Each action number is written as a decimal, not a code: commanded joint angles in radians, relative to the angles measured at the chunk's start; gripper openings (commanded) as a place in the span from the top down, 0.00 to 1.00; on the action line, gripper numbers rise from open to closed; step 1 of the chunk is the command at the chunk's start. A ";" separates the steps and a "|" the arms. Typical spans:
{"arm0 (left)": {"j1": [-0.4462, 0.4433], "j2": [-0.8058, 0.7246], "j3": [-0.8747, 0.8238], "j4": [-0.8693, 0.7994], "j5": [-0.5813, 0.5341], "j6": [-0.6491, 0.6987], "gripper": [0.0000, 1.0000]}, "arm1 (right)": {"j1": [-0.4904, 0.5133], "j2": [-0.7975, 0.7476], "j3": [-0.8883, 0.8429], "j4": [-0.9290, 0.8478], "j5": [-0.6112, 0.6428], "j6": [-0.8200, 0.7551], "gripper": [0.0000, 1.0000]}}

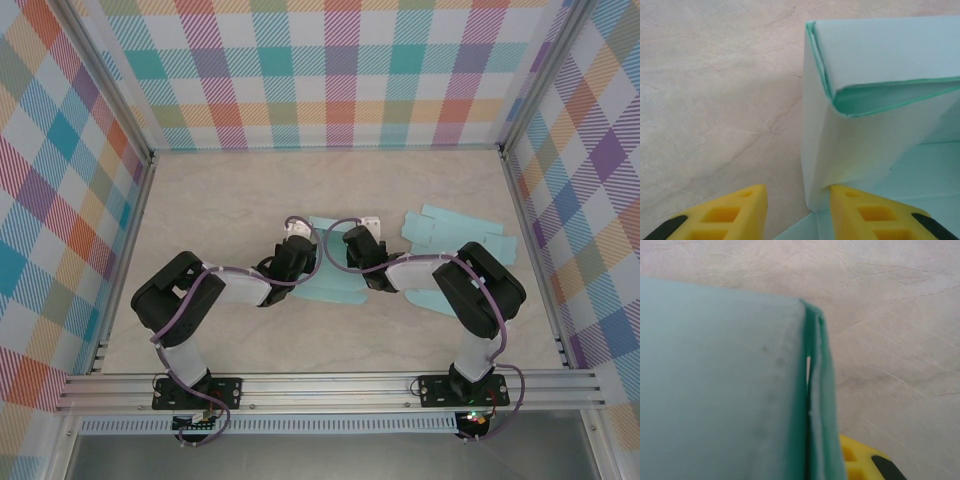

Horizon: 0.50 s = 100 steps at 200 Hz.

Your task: Fold the paper box

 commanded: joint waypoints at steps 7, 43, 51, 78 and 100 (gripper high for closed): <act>0.002 -0.035 0.047 0.003 0.012 0.040 0.53 | 0.015 -0.009 -0.029 -0.037 -0.093 -0.023 1.00; 0.021 -0.047 0.050 -0.007 0.006 0.053 0.47 | 0.016 -0.017 -0.033 -0.033 -0.109 -0.029 1.00; 0.023 -0.046 0.053 -0.007 0.001 0.063 0.48 | 0.015 -0.021 -0.036 -0.031 -0.109 -0.031 1.00; 0.023 -0.046 0.055 -0.010 -0.022 0.081 0.72 | 0.016 -0.039 -0.045 -0.034 -0.112 -0.034 1.00; 0.023 -0.049 0.048 -0.019 -0.027 0.079 0.76 | 0.017 -0.049 -0.048 -0.042 -0.112 -0.029 1.00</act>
